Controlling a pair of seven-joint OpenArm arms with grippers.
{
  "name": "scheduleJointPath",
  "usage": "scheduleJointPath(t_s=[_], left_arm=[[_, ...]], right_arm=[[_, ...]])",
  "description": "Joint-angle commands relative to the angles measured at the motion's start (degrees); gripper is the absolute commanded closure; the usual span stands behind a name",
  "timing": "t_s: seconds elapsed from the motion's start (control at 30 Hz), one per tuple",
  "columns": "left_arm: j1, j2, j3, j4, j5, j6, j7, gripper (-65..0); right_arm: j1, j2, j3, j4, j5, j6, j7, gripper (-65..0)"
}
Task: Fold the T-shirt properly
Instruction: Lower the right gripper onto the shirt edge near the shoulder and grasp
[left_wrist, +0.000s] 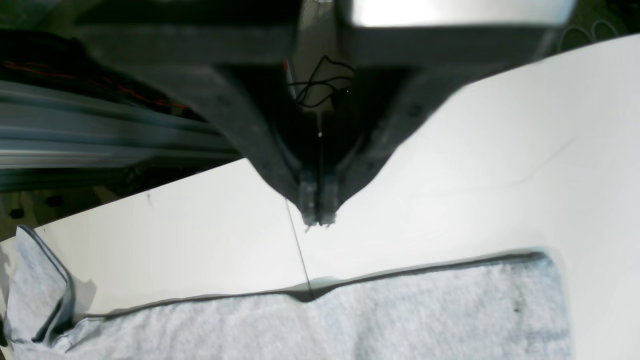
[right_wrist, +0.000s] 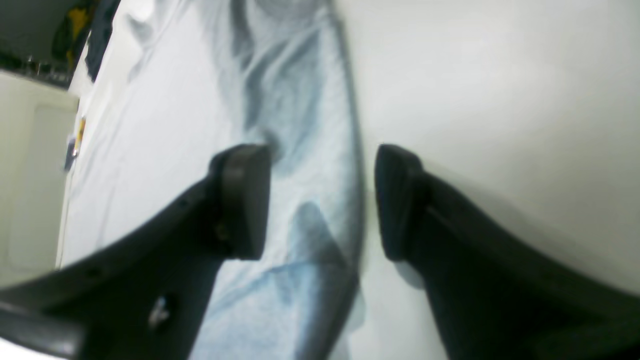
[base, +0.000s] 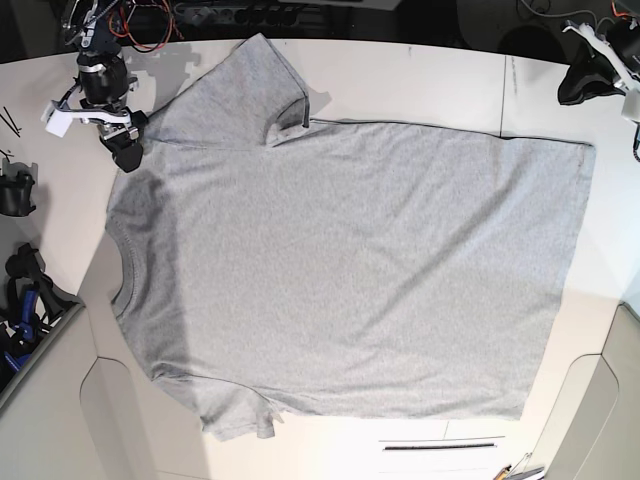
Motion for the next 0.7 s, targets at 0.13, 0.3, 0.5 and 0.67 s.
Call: scheduleJointPath(t_s=[0.13, 0.3, 0.5, 0.67], left_arm=[[0.63, -0.76, -0.63, 0.70, -0.87, -0.52, -0.85, 0.0], [0.61, -0.76, -0.70, 0.70, -0.90, -0.52, -0.87, 0.0], [-1.53, -0.74, -2.05, 0.70, -0.94, -0.52, -0.87, -10.1], [-4.81, -0.74, -6.16, 0.70, -2.75, -0.52, -0.33, -17.7]], right_arm=[[-0.31, -0.07, -3.91, 0.09, -2.25, -0.66, -3.56, -33.8], [-0.33, -0.33, -4.26, 0.09, -2.38, -0.66, -3.54, -33.1], [-0.35, -0.35, -4.26, 0.09, -5.77, -0.63, -3.54, -9.8], [-0.35, -0.35, -4.26, 0.09, -8.24, -0.61, -3.54, 0.0]])
